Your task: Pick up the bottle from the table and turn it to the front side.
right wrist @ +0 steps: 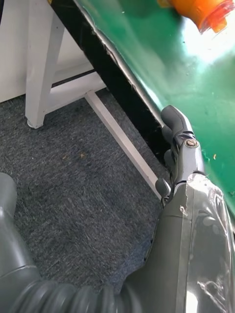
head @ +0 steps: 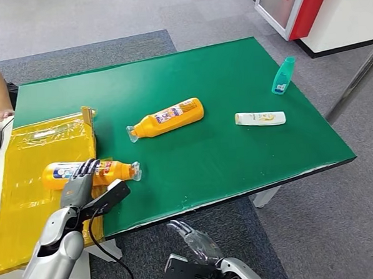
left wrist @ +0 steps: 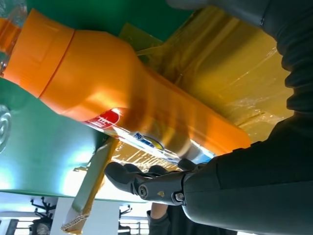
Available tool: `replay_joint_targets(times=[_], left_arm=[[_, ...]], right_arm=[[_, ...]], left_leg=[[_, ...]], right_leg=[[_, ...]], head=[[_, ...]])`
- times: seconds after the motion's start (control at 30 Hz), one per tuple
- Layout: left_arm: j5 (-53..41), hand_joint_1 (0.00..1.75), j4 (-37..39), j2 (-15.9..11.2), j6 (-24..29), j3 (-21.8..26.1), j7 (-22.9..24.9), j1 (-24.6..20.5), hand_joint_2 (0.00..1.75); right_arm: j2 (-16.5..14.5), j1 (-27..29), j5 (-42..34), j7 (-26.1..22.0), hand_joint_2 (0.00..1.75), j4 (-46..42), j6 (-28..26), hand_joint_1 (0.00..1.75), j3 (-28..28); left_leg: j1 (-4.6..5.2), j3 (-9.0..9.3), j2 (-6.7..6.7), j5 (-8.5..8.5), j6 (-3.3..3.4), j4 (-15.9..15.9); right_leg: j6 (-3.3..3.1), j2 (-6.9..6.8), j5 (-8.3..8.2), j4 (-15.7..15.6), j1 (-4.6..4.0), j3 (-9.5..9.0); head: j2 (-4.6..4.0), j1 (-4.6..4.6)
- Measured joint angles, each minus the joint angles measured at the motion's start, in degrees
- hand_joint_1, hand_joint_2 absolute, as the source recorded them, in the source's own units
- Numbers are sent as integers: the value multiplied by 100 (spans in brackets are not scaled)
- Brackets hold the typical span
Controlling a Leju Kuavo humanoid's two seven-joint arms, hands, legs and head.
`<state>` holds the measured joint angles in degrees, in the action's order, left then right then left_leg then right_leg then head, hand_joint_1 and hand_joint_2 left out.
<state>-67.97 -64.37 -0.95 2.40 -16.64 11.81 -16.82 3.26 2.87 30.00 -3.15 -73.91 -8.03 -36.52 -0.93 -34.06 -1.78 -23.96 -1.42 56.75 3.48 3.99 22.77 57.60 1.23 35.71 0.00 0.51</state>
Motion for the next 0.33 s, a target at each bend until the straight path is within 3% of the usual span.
replay_joint_targets(times=[0.2,0.33], left_arm=[[286,0,26,-2,-54,-33,39,-1,0],[849,0,-95,4,174,-12,-261,141,0]], right_arm=[[-1,-9,44,0,175,42,17,0,0],[-1,16,63,18,175,45,-26,0,0]], left_leg=[[0,5,0,0,0,0],[0,11,0,1,1,0]], right_leg=[[0,-1,0,0,0,-10],[1,-1,-1,0,0,-16]], head=[[0,-1],[0,-1]])
